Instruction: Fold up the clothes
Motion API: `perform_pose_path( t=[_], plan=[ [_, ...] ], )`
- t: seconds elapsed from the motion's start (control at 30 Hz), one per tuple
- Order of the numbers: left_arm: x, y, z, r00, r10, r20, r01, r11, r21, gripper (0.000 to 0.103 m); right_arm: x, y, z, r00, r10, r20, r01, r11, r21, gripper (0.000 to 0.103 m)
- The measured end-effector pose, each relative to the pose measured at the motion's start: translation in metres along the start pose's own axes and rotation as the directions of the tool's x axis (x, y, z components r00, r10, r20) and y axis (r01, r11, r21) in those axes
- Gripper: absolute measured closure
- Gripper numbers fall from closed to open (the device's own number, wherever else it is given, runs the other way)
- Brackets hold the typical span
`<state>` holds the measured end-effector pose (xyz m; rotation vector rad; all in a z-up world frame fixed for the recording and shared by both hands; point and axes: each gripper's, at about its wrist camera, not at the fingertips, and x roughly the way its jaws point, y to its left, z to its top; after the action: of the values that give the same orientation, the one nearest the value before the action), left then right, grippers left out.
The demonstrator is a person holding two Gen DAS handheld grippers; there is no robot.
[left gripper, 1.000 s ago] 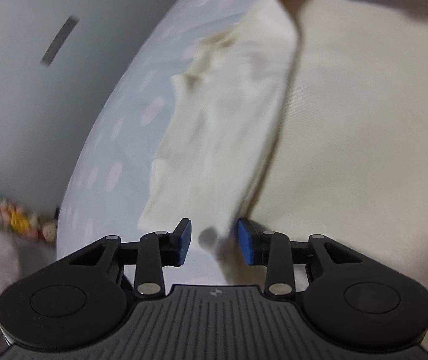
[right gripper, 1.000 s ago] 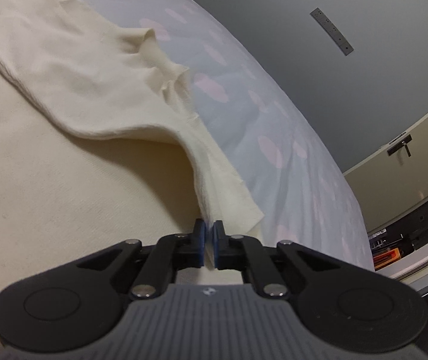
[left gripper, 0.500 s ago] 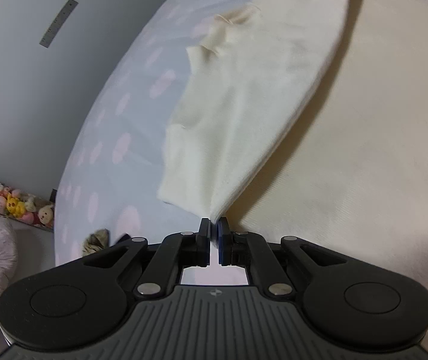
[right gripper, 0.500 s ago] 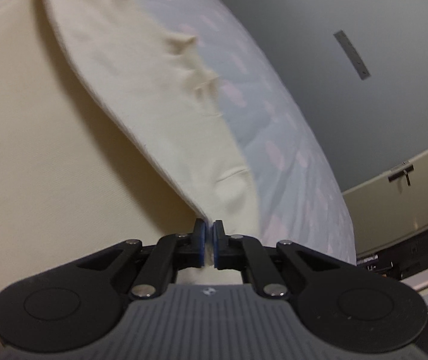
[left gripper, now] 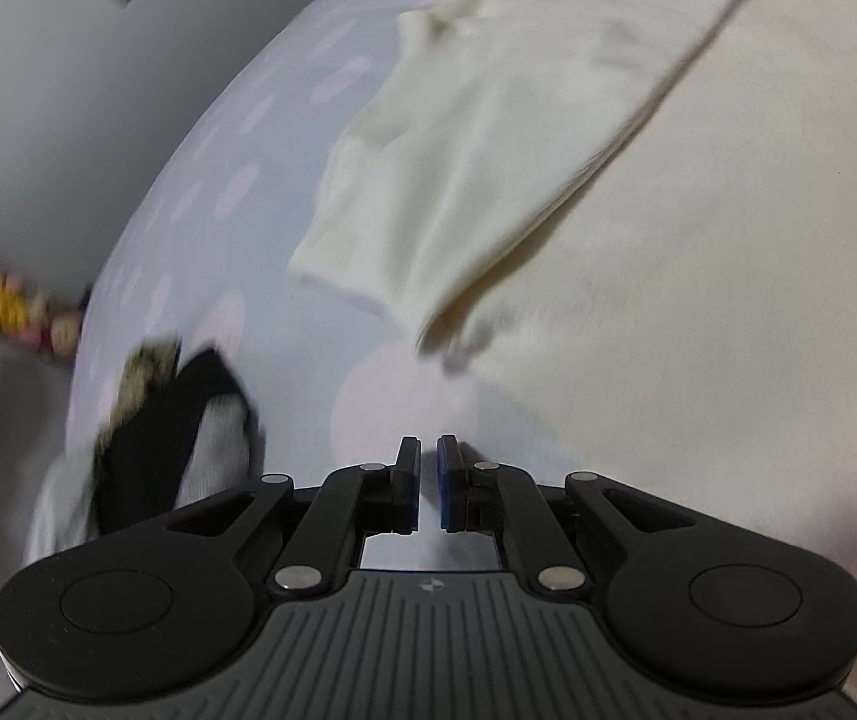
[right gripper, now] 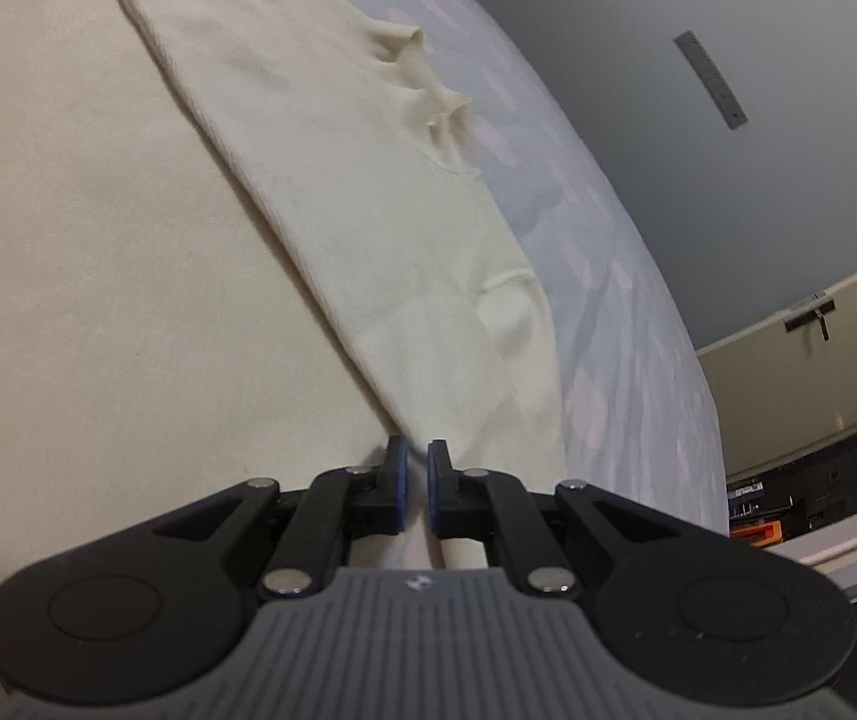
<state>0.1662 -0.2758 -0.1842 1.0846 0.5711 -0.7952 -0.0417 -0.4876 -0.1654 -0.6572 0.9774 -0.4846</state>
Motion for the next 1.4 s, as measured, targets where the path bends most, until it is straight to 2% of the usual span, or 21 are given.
perform_pose_path(
  t=[0.07,0.2,0.27,0.33,0.47,0.57,0.73,0.8,0.83,0.87,1.0,1.13,1.23,1.4],
  plan=[
    [-0.008,0.007,-0.009,1.0,-0.017,-0.003,0.017,0.997,-0.078,0.097,-0.01,-0.007,-0.006,1.0,-0.004,0.003,0.004,0.999,0.039,0.096],
    [-0.028,0.014,-0.019,0.999,-0.047,0.003,0.047,0.977,-0.209,0.084,-0.031,-0.036,-0.025,1.0,0.02,-0.021,-0.015,0.98,0.196,0.096],
    [-0.038,0.014,-0.021,0.999,-0.051,0.006,0.05,0.966,-0.252,0.083,-0.041,-0.058,-0.042,0.998,0.041,-0.042,-0.025,0.948,0.318,0.096],
    [-0.047,0.014,-0.023,0.999,-0.052,0.006,0.052,0.956,-0.288,0.082,-0.05,-0.085,-0.061,0.995,0.072,-0.066,-0.035,0.892,0.45,0.096],
    [-0.057,0.017,-0.031,0.998,-0.057,0.002,0.054,0.922,-0.383,0.079,-0.065,-0.146,-0.117,0.987,0.124,-0.106,-0.015,0.714,0.7,0.094],
    [-0.066,0.014,-0.037,0.997,-0.078,0.008,0.074,0.904,-0.422,0.079,-0.082,-0.19,-0.161,0.984,0.129,-0.123,0.029,0.564,0.825,0.086],
    [-0.077,0.005,-0.045,0.996,-0.089,0.006,0.083,0.893,-0.443,0.079,-0.11,-0.252,-0.237,0.981,0.129,-0.148,0.103,0.303,0.948,0.08],
    [-0.078,0.002,-0.047,0.995,-0.099,-0.01,0.084,0.889,-0.45,0.078,-0.116,-0.27,-0.268,0.979,0.147,-0.138,0.11,0.182,0.977,0.071],
    [-0.078,0.0,-0.048,0.995,-0.103,-0.018,0.084,0.889,-0.451,0.078,-0.116,-0.277,-0.28,0.98,0.149,-0.131,0.11,0.136,0.985,0.066],
    [-0.078,-0.001,-0.048,0.994,-0.103,-0.022,0.082,0.89,-0.448,0.078,-0.115,-0.283,-0.29,0.98,0.151,-0.129,0.114,0.107,0.988,0.064],
    [-0.084,0.0,-0.044,0.995,-0.097,-0.023,0.077,0.89,-0.449,0.078,-0.103,-0.295,-0.318,0.968,0.189,-0.163,0.162,0.021,0.987,0.064],
    [-0.089,0.0,-0.038,0.996,-0.088,-0.023,0.069,0.895,-0.44,0.078,-0.089,-0.302,-0.339,0.96,0.196,-0.201,0.207,-0.011,0.978,0.064],
    [-0.088,0.0,-0.035,0.996,-0.087,-0.032,0.065,0.9,-0.431,0.078,-0.077,-0.303,-0.354,0.963,0.223,-0.154,0.174,-0.074,0.982,0.064],
    [-0.086,-0.004,-0.029,0.995,-0.099,-0.03,0.076,0.898,-0.433,0.078,-0.063,-0.295,-0.357,0.964,0.234,-0.124,0.153,-0.109,0.982,0.065]
  ],
)
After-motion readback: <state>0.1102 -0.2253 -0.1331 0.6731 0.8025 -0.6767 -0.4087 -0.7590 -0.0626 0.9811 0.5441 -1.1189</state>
